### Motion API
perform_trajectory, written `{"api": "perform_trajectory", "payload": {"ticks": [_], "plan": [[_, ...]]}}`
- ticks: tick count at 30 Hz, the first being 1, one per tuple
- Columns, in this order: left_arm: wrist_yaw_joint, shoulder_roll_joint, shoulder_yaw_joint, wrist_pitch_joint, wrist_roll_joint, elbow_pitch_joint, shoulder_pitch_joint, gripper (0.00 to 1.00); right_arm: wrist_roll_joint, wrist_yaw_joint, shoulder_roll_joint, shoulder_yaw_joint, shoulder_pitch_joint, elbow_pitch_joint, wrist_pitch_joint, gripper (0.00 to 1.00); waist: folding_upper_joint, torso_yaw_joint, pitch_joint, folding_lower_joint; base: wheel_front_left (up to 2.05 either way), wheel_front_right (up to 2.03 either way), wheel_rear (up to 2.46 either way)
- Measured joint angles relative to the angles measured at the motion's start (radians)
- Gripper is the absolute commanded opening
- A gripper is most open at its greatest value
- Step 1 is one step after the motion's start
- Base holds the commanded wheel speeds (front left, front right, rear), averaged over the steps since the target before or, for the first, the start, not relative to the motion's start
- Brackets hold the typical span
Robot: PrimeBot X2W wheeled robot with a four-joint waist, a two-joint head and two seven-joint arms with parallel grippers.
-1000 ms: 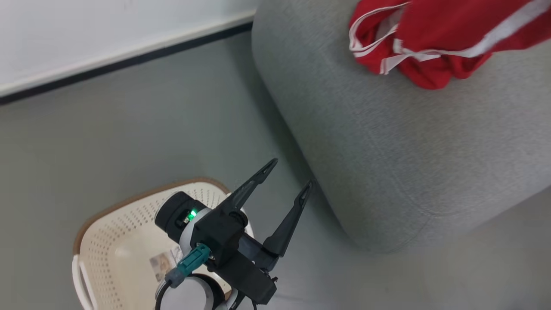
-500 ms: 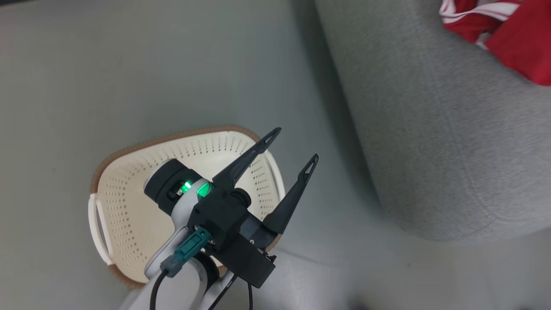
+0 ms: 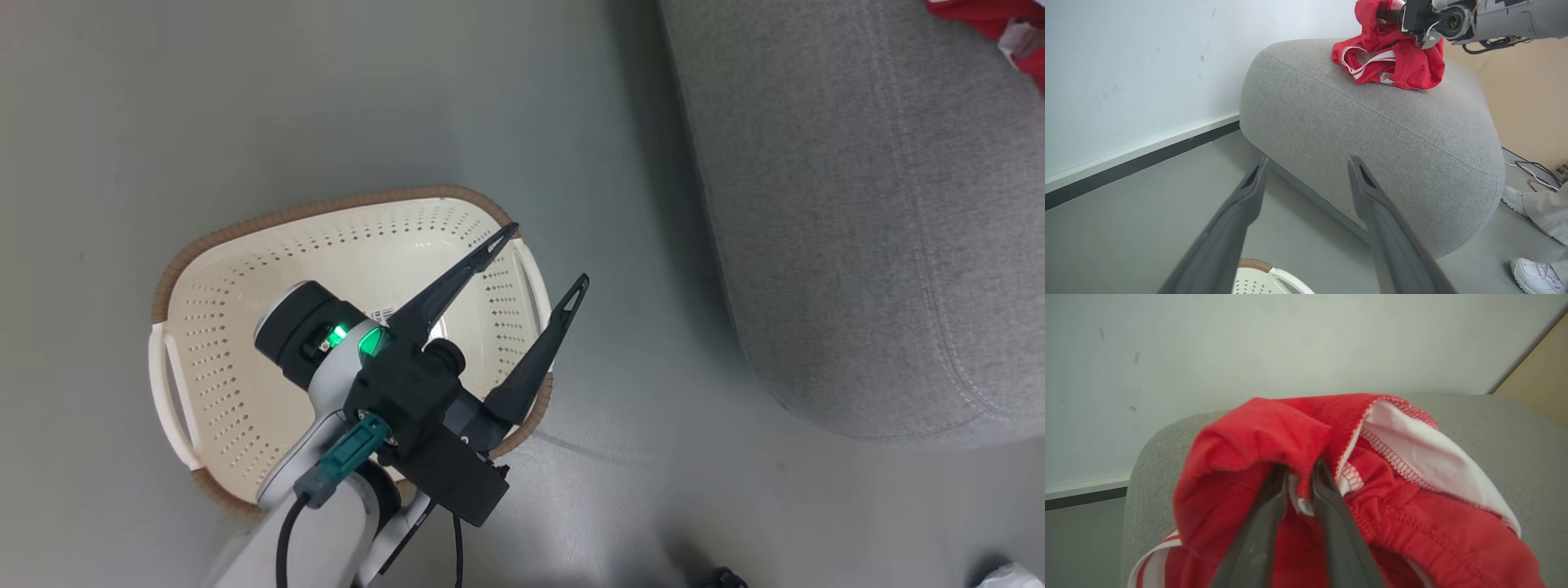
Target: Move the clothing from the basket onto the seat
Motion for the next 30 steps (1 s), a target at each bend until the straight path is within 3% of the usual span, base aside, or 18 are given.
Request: {"api": "perform_trajectory", "payload": {"ticks": [1,3,22,30], "plan": [[0.000,0.000,0.000,-0.001,0.000,0.003,-0.006,1.00,0.000,0.007,0.003,0.003,0.000,0.005,-0.006,0.41,0.0000,-0.005,-0.001,-0.0001,0.00,0.00,0.00],[0.000,0.000,0.001,-0.010,-0.001,0.010,-0.008,1.00,-0.004,0.014,0.011,0.011,0.000,0.018,-0.014,1.00,0.0000,-0.014,-0.006,-0.0001,0.00,0.00,0.00],[-0.008,-0.010,0.005,-0.096,-0.076,0.153,0.019,1.00,-0.063,0.111,0.074,0.079,0.071,0.059,-0.050,1.00,-0.0002,-0.087,-0.189,-0.0003,0.00,0.00,0.00],[0.014,-0.022,0.070,-0.150,-0.111,0.219,0.072,1.00,-0.062,0.137,0.125,0.083,0.153,0.046,-0.051,1.00,-0.0003,-0.099,-0.304,-0.0003,0.00,0.00,0.00]]}}
